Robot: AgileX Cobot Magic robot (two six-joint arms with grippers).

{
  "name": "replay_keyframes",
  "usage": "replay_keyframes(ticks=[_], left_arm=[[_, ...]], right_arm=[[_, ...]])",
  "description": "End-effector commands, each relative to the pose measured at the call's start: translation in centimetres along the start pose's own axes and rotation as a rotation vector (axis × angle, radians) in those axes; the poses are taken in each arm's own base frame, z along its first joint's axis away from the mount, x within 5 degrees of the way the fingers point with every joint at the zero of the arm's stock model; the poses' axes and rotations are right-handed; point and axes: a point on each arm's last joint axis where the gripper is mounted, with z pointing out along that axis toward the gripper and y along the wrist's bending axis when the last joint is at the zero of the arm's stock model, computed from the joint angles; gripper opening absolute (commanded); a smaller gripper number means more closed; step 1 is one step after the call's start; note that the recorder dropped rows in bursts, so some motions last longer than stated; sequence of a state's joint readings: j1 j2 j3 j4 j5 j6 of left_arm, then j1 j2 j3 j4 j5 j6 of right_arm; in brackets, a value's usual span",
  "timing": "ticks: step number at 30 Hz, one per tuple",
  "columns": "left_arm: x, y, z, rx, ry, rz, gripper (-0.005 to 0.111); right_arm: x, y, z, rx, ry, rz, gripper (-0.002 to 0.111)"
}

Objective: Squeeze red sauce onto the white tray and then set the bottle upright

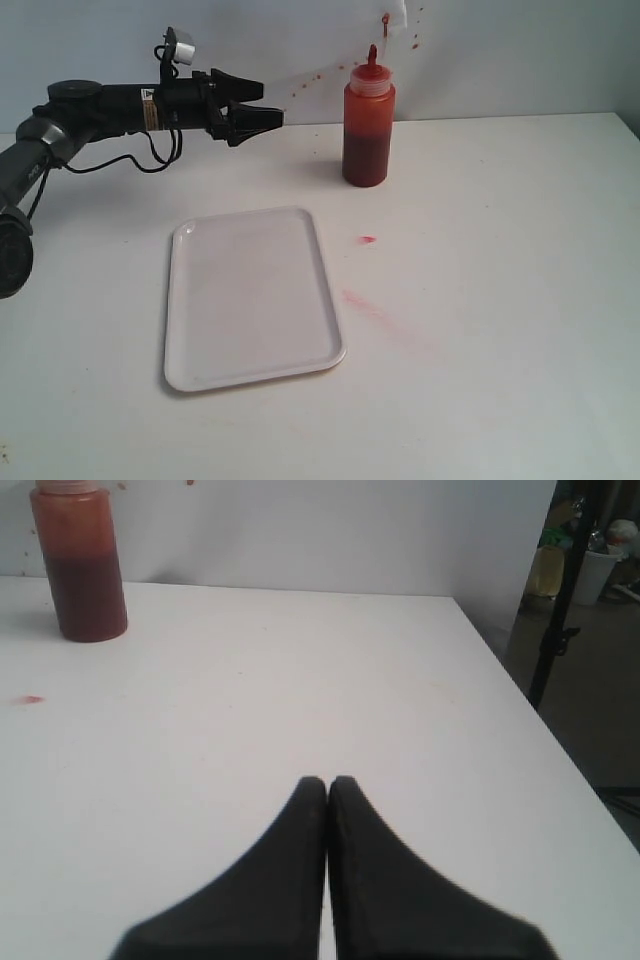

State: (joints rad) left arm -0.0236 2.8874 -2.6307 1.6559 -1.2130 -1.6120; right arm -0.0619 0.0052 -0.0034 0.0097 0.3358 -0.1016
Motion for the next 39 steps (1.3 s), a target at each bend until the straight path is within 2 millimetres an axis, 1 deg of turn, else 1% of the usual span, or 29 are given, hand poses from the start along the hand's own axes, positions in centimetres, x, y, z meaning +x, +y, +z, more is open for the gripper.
replay_keyframes(ticks=[1, 2, 4, 6, 8, 10, 11, 12, 14, 17, 19, 21, 22, 24, 26, 27, 30, 31, 32, 33, 34, 35, 36, 37, 38, 39], left_arm=[[-1.1, -0.2, -0.2, 0.006, -0.022, 0.000, 0.104], [-1.1, -0.2, -0.2, 0.006, -0.022, 0.000, 0.104], [-1.1, -0.2, -0.2, 0.006, -0.022, 0.000, 0.104], [-1.1, -0.1, -0.2, -0.005, -0.023, 0.000, 0.104], [-1.1, 0.0, -0.2, -0.011, -0.023, 0.000, 0.104], [-1.1, 0.0, -0.2, -0.011, -0.023, 0.000, 0.104], [-1.1, 0.0, -0.2, -0.011, -0.023, -0.002, 0.104], [-1.1, 0.0, -0.2, -0.011, -0.023, -0.002, 0.104], [-1.1, 0.0, -0.2, -0.013, -0.023, -0.001, 0.104], [-1.3, 0.1, -0.2, -0.022, -0.041, -0.008, 0.104], [-1.4, 0.1, -0.3, -0.025, -0.061, -0.016, 0.104], [-1.5, 0.1, -0.3, -0.025, -0.070, -0.017, 0.104], [-1.6, 0.1, -0.3, -0.025, -0.076, -0.019, 0.104], [-1.7, 0.1, -0.3, -0.024, -0.085, -0.023, 0.104], [-1.7, 0.1, -0.3, -0.024, -0.087, -0.024, 0.104], [-1.7, 0.1, -0.3, -0.024, -0.087, -0.024, 0.104], [-1.7, 0.1, -0.3, -0.024, -0.087, -0.024, 0.104], [-1.7, 0.1, -0.3, -0.024, -0.087, -0.024, 0.104], [-1.6, 0.1, -0.3, -0.024, -0.081, -0.021, 0.104], [-1.5, 0.1, -0.3, -0.025, -0.072, -0.018, 0.104], [-1.5, 0.1, -0.3, -0.025, -0.065, -0.015, 0.104], [-1.3, 0.1, -0.2, -0.026, -0.056, -0.010, 0.104], [-1.3, 0.1, -0.2, -0.026, -0.056, -0.010, 0.104], [-1.1, 0.2, -0.2, -0.026, -0.055, -0.008, 0.104], [-1.0, 0.3, -0.2, -0.037, -0.051, -0.007, 0.104], [-1.0, 0.4, -0.2, -0.046, -0.050, -0.007, 0.104]], right_arm=[[-0.2, 0.0, 0.0, 0.004, -0.028, -0.014, 0.000], [-0.3, 0.0, 0.0, 0.003, -0.047, -0.002, 0.000], [-1.1, -0.1, -0.1, 0.015, -0.133, -0.034, 0.000], [-2.5, -0.2, -0.4, 0.034, -0.294, -0.040, 0.000], [-4.3, -0.5, -1.1, 0.047, -0.503, 0.022, 0.000], [-5.4, -0.6, -1.8, 0.023, -0.650, 0.154, 0.000], [-5.6, -0.6, -2.0, 0.002, -0.683, 0.204, 0.000], [-5.7, -0.6, -2.1, -0.009, -0.696, 0.210, 0.000], [-5.8, -0.3, -2.2, -0.024, -0.713, 0.148, 0.000], [-6.5, 0.3, -1.6, -0.075, -0.727, 0.098, 0.000], [-6.8, 0.9, -0.4, -0.131, -0.679, 0.038, 0.000], [-8.2, 1.5, 0.8, -0.196, -0.614, -0.038, 0.000], [-9.0, 1.7, 1.8, -0.235, -0.565, -0.043, 0.000], [-10.8, 1.9, 4.1, -0.290, -0.485, -0.009, 0.000], [-12.1, 2.0, 7.1, -0.335, -0.415, 0.034, 0.000], [-12.4, 2.1, 8.5, -0.354, -0.392, 0.055, 0.000], [-13.2, 2.6, 13.9, -0.424, -0.355, 0.101, 0.000], [-12.7, 2.9, 17.8, -0.461, -0.312, 0.119, 0.000], [-12.4, 3.0, 19.8, -0.468, -0.294, 0.120, 0.000], [-12.0, 3.1, 23.7, -0.476, -0.260, 0.123, 0.001], [-11.5, 3.3, 25.7, -0.491, -0.236, 0.110, 0.004], [-10.5, 3.6, 29.3, -0.527, -0.200, 0.097, 0.017], [-9.9, 3.9, 31.2, -0.554, -0.183, 0.099, 0.027], [-8.6, 4.8, 34.5, -0.616, -0.143, 0.107, 0.053], [-7.8, 5.8, 37.3, -0.663, -0.137, 0.079, 0.081], [-7.4, 6.7, 38.8, -0.689, -0.125, 0.052, 0.090]])
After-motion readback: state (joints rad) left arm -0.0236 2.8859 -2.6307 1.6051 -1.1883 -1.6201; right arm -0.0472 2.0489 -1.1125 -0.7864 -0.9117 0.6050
